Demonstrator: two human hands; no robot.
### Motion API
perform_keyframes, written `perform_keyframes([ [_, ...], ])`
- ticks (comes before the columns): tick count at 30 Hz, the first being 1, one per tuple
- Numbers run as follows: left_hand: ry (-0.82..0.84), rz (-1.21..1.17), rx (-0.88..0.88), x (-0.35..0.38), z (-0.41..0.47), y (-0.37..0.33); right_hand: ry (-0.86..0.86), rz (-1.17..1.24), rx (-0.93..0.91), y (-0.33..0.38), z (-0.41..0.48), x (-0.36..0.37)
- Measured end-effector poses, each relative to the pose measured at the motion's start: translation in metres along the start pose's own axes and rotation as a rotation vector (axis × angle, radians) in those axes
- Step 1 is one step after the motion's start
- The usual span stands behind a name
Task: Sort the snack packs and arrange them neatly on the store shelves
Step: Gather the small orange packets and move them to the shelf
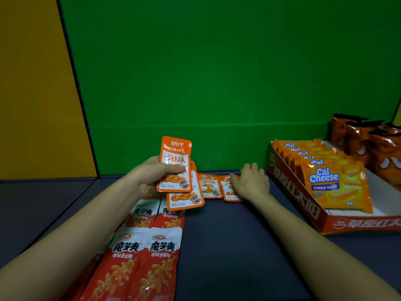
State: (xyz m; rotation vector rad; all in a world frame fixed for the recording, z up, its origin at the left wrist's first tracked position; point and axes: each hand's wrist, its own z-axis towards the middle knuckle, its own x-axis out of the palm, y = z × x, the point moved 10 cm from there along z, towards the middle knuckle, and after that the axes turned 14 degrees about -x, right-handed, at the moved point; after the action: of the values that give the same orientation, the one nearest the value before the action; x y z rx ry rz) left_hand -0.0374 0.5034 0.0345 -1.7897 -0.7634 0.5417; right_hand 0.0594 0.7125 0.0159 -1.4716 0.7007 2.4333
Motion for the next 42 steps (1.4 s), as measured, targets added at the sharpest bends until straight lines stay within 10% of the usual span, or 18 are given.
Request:
perform_keyframes([
  [8, 0.085, -0.054, 0.000, 0.022, -0.006, 0.001, 0.224, 0.764, -0.260, 0.092, -0.044, -0.007],
  [21, 0.046, -0.010, 0.012, 0.023, -0.011, 0.003, -0.232, 0.483, 0.117, -0.023, -0.033, -0.055],
  [31, 0.024, 0.045, -0.028, 0.023, -0.015, 0.011, -0.097, 0.284, 0.397, -0.064, -0.043, -0.030],
  [42, 0.070, 0.054, -0.012, 0.033, -0.025, 0.015, -0.029, 0.020, 0.230, -0.045, -0.050, -0.037],
])
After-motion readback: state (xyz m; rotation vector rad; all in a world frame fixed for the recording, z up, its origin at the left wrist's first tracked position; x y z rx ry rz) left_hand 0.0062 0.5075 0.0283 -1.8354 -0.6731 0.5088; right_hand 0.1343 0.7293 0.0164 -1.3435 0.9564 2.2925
